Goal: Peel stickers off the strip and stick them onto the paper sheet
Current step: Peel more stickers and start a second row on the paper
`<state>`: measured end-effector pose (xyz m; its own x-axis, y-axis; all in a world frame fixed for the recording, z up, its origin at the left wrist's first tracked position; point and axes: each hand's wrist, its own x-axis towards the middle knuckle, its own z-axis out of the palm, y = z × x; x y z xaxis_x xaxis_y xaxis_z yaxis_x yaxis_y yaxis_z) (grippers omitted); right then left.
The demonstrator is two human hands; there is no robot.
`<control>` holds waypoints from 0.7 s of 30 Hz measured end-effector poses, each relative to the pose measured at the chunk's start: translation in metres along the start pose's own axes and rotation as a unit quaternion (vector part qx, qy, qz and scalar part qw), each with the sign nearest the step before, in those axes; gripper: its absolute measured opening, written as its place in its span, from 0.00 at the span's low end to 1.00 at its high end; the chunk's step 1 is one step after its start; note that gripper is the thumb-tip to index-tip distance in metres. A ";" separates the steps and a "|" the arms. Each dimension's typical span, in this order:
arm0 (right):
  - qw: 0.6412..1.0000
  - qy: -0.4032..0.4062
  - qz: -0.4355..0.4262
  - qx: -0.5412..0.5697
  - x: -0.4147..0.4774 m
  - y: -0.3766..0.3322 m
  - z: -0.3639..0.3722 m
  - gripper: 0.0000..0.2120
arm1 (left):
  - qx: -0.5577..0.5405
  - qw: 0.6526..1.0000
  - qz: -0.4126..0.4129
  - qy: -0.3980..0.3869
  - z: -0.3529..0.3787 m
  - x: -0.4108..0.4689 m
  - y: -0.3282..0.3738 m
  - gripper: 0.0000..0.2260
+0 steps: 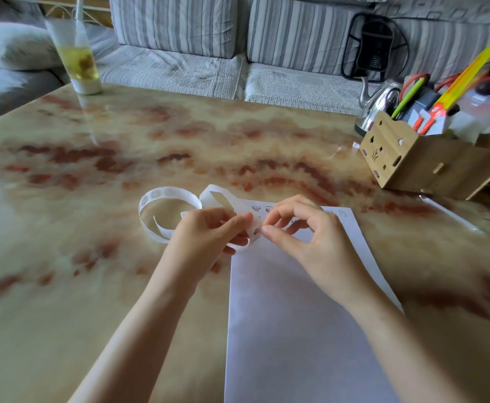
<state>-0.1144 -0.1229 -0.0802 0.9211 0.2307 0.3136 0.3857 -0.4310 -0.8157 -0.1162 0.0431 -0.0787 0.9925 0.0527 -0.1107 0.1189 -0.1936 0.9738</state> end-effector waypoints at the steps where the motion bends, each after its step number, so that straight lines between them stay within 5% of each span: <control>1: 1.000 -0.001 0.012 0.023 0.000 -0.001 -0.003 0.04 | 0.010 1.000 0.004 0.009 0.000 0.000 0.000 0.10; 14: 0.959 0.095 0.265 0.031 0.019 0.074 -0.071 0.04 | 0.058 0.995 0.029 0.074 -0.004 0.005 -0.005 0.09; 21: 0.967 0.110 0.230 -0.003 0.027 0.082 -0.063 0.05 | 0.072 0.994 0.044 0.067 -0.003 0.004 -0.007 0.08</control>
<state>-0.0548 -0.2075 -0.1080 0.9842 -0.1767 0.0146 -0.0673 -0.4488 -0.8911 -0.1129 0.0472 -0.0856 0.9876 0.1568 0.0112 0.0435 -0.3416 0.9388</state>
